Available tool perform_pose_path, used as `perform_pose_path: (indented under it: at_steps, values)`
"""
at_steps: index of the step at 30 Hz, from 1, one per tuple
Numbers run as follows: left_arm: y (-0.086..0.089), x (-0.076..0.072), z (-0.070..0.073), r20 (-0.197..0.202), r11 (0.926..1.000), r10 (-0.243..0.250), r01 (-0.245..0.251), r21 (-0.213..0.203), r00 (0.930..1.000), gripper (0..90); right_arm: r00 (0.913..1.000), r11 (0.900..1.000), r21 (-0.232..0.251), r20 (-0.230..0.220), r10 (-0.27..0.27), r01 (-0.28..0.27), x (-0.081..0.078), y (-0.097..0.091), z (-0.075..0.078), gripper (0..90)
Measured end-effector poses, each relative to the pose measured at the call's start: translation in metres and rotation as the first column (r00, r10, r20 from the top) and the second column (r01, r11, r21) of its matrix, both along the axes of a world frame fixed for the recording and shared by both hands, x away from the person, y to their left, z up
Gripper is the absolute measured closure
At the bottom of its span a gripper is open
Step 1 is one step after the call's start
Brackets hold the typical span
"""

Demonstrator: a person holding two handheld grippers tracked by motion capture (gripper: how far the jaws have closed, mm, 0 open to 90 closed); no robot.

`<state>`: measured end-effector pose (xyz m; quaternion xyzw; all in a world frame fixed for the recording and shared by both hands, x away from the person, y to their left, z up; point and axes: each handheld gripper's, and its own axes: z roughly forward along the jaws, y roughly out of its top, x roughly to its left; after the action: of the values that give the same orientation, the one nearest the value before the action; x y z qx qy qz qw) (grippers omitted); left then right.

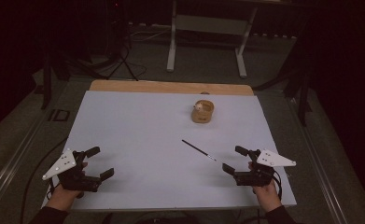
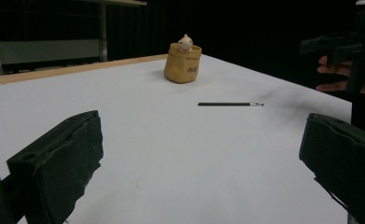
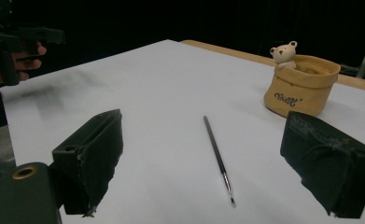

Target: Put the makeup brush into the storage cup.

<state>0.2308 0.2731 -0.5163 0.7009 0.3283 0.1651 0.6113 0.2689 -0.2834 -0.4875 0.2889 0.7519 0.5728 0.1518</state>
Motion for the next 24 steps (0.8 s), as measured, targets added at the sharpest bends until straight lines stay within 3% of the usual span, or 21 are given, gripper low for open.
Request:
perform_pose_path:
  at_steps: [10, 19, 24]
  values:
    - [-0.002, -0.001, 0.002, 0.006, 1.0000, -0.010, 0.010, 0.000, 0.9999, 0.2, 0.9995, 0.9998, -0.011, 0.028, 0.014, -0.014, -0.005, 0.003, 0.004, 12.6]
    - [-0.002, -0.001, 0.002, 0.005, 0.9999, -0.014, 0.014, 0.003, 0.9999, 0.2, 0.9975, 0.9997, -0.019, 0.068, 0.018, -0.016, -0.009, 0.008, 0.019, 12.7]
    - [-0.003, -0.001, 0.003, 0.005, 0.9999, -0.011, 0.011, -0.003, 0.9999, 0.2, 0.9996, 0.9998, -0.009, 0.023, 0.018, -0.017, -0.006, 0.011, 0.032, 12.8]
